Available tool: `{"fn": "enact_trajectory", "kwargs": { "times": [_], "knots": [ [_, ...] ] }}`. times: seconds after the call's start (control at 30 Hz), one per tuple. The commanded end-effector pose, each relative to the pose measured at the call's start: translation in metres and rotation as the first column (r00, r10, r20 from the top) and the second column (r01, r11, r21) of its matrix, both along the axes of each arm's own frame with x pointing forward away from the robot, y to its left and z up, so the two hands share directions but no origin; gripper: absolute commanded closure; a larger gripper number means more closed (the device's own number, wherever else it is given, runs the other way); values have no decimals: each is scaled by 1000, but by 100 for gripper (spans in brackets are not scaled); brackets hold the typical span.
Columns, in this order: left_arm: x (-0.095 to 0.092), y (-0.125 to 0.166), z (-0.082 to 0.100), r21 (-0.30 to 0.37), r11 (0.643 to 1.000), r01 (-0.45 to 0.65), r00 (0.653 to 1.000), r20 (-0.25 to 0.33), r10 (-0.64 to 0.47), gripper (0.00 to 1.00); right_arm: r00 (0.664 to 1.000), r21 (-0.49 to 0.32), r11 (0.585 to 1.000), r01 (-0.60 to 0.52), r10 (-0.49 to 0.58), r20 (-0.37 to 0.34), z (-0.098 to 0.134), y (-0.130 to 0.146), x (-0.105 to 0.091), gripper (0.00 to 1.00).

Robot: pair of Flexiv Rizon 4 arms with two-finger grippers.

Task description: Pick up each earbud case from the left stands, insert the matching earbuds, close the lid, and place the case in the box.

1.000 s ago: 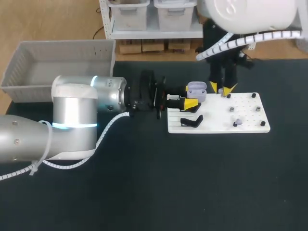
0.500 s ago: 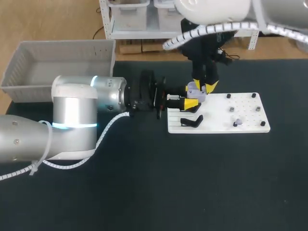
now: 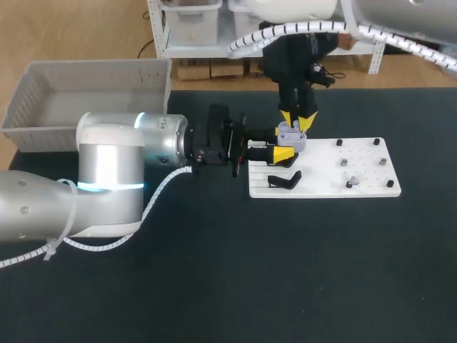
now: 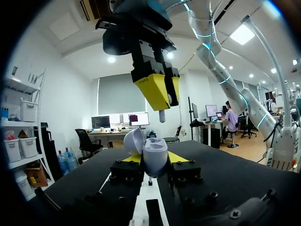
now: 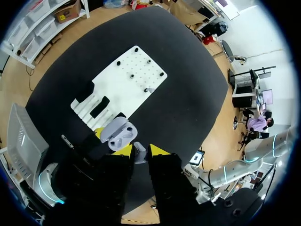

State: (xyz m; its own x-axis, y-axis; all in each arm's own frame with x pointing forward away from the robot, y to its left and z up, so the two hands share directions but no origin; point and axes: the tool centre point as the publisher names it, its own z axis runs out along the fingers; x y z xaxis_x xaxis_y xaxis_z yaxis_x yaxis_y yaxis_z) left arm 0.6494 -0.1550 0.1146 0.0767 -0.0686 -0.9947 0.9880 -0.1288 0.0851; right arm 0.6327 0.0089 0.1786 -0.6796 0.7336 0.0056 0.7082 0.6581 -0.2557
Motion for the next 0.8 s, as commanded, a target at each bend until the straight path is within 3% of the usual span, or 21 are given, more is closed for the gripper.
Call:
{"fn": "enact_trajectory", "kwargs": {
  "times": [0.03,0.8],
  "knots": [
    [-2,0,0,-2,1000,-6,1000,2,6,100,1000,7,1000,-13,13,26,-5,-2,-5,100],
    [-2,0,0,-2,1000,-6,1000,2,6,100,999,5,1000,-29,29,19,-13,-5,3,100]
  ]
}}
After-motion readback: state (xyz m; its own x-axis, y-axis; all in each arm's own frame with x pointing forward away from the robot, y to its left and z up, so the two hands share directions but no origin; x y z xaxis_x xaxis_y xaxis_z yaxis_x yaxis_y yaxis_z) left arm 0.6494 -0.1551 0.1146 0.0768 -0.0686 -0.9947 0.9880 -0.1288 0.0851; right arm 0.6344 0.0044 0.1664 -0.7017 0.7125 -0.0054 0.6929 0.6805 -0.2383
